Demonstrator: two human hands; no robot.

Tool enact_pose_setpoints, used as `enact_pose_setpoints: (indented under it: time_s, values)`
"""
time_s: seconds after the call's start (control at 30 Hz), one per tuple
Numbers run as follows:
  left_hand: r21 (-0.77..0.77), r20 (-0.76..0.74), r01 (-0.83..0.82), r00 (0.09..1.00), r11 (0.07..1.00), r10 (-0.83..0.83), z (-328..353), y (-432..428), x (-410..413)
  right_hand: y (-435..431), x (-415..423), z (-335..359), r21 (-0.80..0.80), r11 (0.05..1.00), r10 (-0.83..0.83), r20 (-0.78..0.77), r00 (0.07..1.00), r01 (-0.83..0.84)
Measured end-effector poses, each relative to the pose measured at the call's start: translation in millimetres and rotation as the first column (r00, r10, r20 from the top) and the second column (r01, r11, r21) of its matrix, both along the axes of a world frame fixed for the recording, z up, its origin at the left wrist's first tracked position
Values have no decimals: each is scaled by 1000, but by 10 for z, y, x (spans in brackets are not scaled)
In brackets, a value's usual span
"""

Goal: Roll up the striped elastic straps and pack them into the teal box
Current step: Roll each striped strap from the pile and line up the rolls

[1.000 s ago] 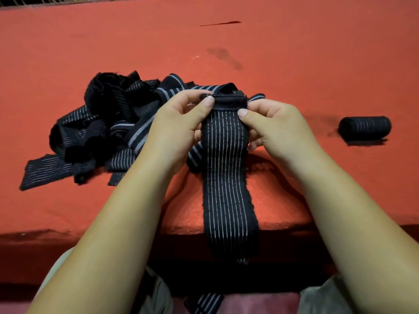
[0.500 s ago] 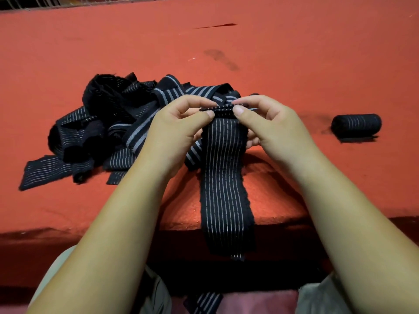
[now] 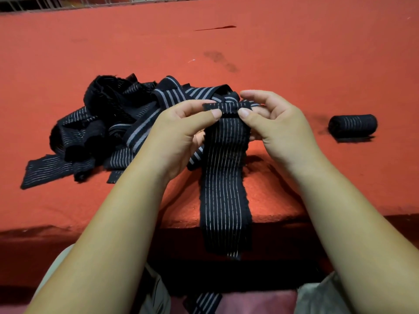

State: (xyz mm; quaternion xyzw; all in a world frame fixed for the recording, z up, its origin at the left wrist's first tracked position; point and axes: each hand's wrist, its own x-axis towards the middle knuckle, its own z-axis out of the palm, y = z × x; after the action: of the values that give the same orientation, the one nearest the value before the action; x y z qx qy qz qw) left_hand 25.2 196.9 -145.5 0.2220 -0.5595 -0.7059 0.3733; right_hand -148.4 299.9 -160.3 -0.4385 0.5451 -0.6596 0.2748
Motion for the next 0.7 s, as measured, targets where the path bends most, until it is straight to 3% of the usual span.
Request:
enact_pose_setpoints:
  time_s: [0.27, 0.47, 0.7]
  values:
    - [-140, 40, -100, 993, 985, 107, -100, -20, -52, 3, -68, -29, 26, 998, -51, -216, 975, 58]
    - [-207, 93, -110, 987, 972, 132, -79, -43, -40, 14, -61, -49, -43, 999, 1, -167, 986, -8]
    - [-311, 150, -92, 978, 946, 144, -25, 38, -34, 9, 21, -40, -96, 995, -45, -148, 988, 31]
